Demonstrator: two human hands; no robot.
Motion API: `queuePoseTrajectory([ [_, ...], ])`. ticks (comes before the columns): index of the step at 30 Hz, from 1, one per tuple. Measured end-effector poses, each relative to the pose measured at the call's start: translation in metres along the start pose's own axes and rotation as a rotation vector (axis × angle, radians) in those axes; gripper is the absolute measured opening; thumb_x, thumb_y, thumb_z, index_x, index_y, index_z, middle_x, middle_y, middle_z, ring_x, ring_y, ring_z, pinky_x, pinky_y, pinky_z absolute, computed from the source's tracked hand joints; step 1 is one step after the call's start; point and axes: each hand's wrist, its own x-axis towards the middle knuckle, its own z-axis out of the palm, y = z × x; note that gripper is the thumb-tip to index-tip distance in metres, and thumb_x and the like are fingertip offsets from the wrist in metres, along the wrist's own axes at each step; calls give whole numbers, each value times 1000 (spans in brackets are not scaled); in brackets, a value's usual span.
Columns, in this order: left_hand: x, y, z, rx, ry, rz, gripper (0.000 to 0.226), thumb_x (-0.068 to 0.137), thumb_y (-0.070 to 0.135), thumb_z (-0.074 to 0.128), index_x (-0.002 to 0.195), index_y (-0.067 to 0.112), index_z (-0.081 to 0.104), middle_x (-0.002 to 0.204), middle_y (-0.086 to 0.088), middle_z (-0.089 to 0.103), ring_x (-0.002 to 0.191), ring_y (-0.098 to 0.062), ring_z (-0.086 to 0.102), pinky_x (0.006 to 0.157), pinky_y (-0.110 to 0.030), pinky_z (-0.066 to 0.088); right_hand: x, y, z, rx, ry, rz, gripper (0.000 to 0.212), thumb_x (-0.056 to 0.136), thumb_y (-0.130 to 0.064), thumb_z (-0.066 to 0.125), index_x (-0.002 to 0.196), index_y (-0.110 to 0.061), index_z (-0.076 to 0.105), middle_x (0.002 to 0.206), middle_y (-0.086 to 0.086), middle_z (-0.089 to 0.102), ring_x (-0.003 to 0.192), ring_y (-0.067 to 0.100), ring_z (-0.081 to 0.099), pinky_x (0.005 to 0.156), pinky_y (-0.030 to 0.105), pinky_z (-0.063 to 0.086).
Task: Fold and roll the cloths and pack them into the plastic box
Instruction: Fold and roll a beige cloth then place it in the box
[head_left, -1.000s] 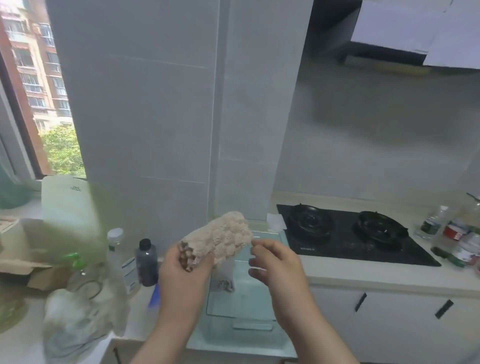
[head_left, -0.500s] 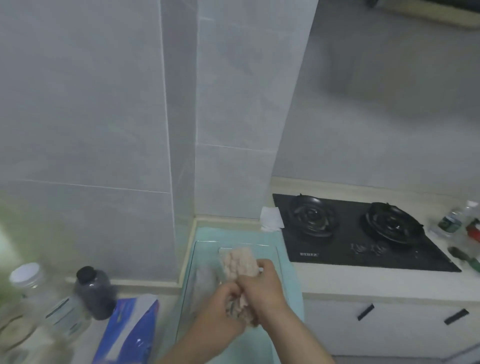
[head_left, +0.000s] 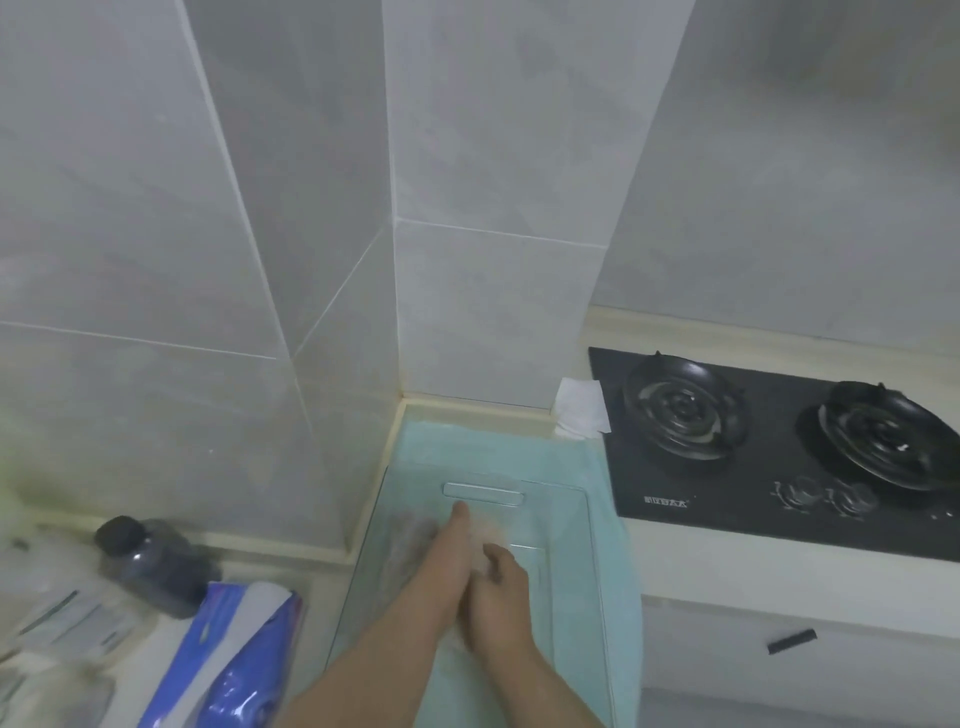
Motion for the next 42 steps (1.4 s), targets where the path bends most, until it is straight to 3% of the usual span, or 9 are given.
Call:
queuePoseTrajectory([
  [2, 0, 5, 0, -35, -9, -43, 70, 74, 73, 50, 93, 8, 71, 81, -10, 71, 77, -21, 68, 82, -34, 53, 8, -1, 1, 128, -60, 48, 33, 71, -21, 58, 95, 0, 60, 95, 29, 63, 79, 21, 59, 64, 29, 44],
  [5, -10, 13, 1, -99, -28, -56, 55, 91, 57, 43, 98, 8, 68, 87, -9, 68, 80, -21, 64, 77, -28, 50, 13, -1, 2, 405, -164, 171, 29, 97, -9, 45, 124, -17, 48, 115, 9, 61, 97, 20, 60, 68, 22, 47],
  [10, -37, 14, -11, -183, -67, 23, 47, 98, 43, 39, 94, 6, 67, 89, -13, 68, 78, -21, 65, 66, -25, 50, 14, 0, -4, 607, -303, 227, 29, 101, -13, 37, 98, -6, 65, 79, 5, 75, 67, 15, 69, 54, 21, 54],
  [13, -55, 11, -36, -23, 111, 349, 29, 96, 25, 49, 71, 16, 61, 72, -1, 64, 69, -11, 63, 67, -23, 50, 13, 1, 3, 703, -319, 270, 38, 101, -23, 39, 106, 1, 68, 90, 15, 75, 72, 22, 72, 58, 26, 55],
  [16, -68, -1, -65, 231, 223, 568, 12, 87, 23, 57, 83, 19, 69, 85, 2, 70, 87, -15, 63, 87, -29, 49, 15, 1, 15, 707, -288, 292, 41, 101, -28, 38, 113, 1, 65, 86, 14, 75, 77, 25, 71, 54, 27, 56],
  [21, -85, -10, -69, 367, 248, 679, 14, 91, 24, 52, 96, 29, 64, 98, 15, 68, 88, 15, 57, 74, 2, 35, 20, 8, 39, 633, -220, 306, 43, 101, -35, 35, 122, -8, 63, 109, 16, 71, 104, 34, 66, 90, 42, 54],
  [27, -53, -20, -54, 511, 121, 426, 46, 98, 40, 30, 141, 27, 42, 144, 8, 44, 132, -10, 40, 115, -34, 27, 18, 10, 54, 653, -241, 231, 39, 102, -22, 32, 126, -6, 58, 118, 17, 65, 103, 29, 64, 78, 30, 56],
  [34, -58, -22, -52, 765, 61, 451, 33, 100, 32, 27, 108, 22, 58, 114, 4, 57, 112, -14, 50, 101, -35, 38, 23, -7, 38, 397, -153, 227, 37, 96, -14, 39, 59, -16, 43, 57, -1, 46, 55, 16, 43, 54, 26, 38],
  [42, -65, -22, -52, 885, 35, 489, 33, 101, 31, 25, 98, 18, 55, 106, 2, 53, 104, -15, 48, 94, -35, 41, 35, -2, 35, 127, 22, 177, 33, 94, -21, 36, 62, -23, 40, 68, -4, 47, 62, 13, 41, 66, 30, 36],
])
